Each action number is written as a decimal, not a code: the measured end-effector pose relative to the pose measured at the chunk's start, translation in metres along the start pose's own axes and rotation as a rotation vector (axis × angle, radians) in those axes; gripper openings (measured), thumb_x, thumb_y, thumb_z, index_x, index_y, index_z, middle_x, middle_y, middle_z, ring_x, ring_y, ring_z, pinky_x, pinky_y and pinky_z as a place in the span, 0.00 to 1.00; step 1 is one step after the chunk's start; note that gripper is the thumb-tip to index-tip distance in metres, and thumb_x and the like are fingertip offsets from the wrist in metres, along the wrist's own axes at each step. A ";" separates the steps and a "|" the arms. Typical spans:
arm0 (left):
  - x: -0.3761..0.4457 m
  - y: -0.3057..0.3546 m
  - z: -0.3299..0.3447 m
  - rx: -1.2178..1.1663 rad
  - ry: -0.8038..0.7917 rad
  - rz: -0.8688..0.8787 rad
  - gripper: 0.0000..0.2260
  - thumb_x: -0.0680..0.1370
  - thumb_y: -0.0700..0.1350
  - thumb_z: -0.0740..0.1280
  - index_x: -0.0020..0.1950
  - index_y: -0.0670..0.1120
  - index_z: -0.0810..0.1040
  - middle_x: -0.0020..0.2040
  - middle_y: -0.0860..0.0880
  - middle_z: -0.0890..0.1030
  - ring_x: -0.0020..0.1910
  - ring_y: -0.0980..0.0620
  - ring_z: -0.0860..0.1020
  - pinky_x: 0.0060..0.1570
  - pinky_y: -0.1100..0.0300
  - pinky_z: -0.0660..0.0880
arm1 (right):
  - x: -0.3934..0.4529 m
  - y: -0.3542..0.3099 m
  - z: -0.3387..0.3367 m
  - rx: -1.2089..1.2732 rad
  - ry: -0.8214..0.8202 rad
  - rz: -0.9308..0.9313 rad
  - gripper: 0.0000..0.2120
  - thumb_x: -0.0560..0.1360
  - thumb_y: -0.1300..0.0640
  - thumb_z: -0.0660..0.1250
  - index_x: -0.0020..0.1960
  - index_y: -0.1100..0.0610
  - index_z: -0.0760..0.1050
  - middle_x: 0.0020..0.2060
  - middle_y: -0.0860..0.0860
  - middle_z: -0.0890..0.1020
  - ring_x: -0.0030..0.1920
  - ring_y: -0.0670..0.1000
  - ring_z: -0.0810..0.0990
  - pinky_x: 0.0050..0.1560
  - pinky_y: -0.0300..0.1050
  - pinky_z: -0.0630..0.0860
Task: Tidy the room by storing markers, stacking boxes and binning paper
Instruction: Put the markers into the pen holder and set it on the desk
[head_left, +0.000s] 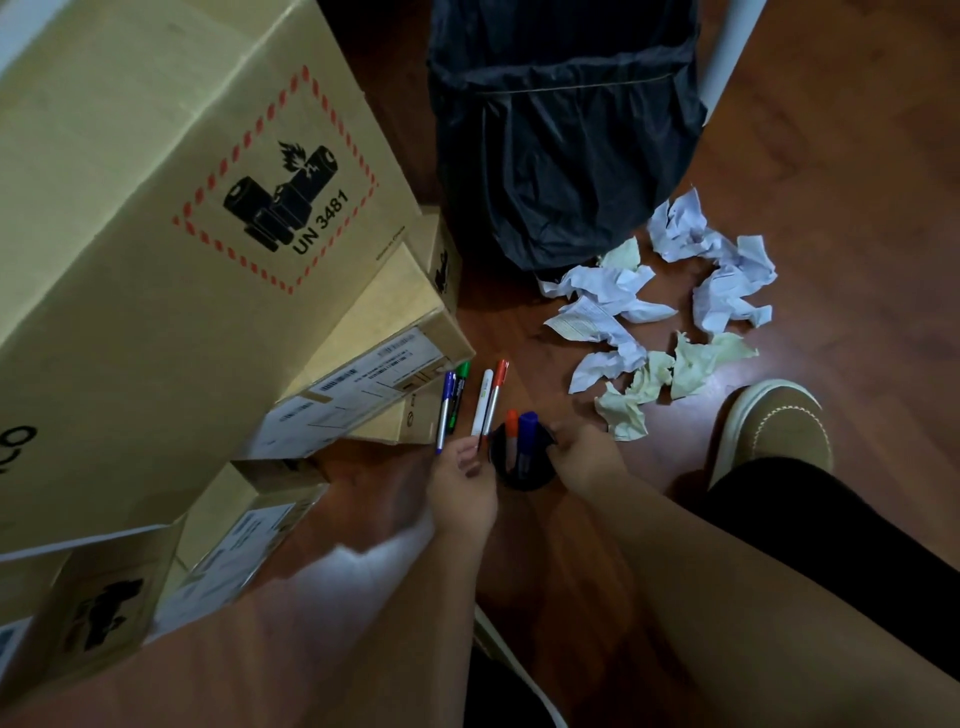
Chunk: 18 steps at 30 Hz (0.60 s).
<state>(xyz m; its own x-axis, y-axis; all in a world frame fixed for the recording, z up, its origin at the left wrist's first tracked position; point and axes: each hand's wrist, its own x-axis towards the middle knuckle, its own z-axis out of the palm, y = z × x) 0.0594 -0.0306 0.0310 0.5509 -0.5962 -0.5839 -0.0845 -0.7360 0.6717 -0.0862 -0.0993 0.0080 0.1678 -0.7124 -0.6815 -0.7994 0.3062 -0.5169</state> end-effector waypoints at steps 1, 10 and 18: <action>0.000 -0.002 -0.001 0.009 -0.004 -0.009 0.12 0.76 0.36 0.70 0.59 0.45 0.78 0.56 0.44 0.82 0.53 0.49 0.80 0.53 0.58 0.75 | -0.001 0.003 -0.005 0.007 0.025 0.017 0.13 0.77 0.59 0.61 0.60 0.54 0.78 0.55 0.55 0.82 0.55 0.55 0.80 0.55 0.47 0.75; 0.021 0.001 -0.002 0.203 -0.206 -0.054 0.10 0.75 0.45 0.71 0.53 0.56 0.76 0.56 0.48 0.83 0.54 0.46 0.82 0.59 0.47 0.78 | -0.014 0.030 -0.044 0.542 0.251 0.247 0.11 0.79 0.53 0.64 0.61 0.51 0.74 0.45 0.53 0.81 0.43 0.54 0.82 0.46 0.51 0.81; 0.067 -0.009 0.004 0.682 -0.325 0.130 0.21 0.76 0.47 0.67 0.70 0.50 0.73 0.67 0.44 0.75 0.62 0.44 0.76 0.62 0.49 0.75 | -0.054 0.047 -0.002 0.761 0.182 0.465 0.14 0.83 0.49 0.55 0.52 0.55 0.76 0.43 0.56 0.80 0.42 0.54 0.79 0.44 0.48 0.76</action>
<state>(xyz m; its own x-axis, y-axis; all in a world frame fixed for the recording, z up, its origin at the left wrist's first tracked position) 0.0942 -0.0652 -0.0159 0.2387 -0.6785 -0.6947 -0.6841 -0.6252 0.3756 -0.1341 -0.0476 0.0219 -0.2217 -0.4816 -0.8479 -0.1556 0.8758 -0.4568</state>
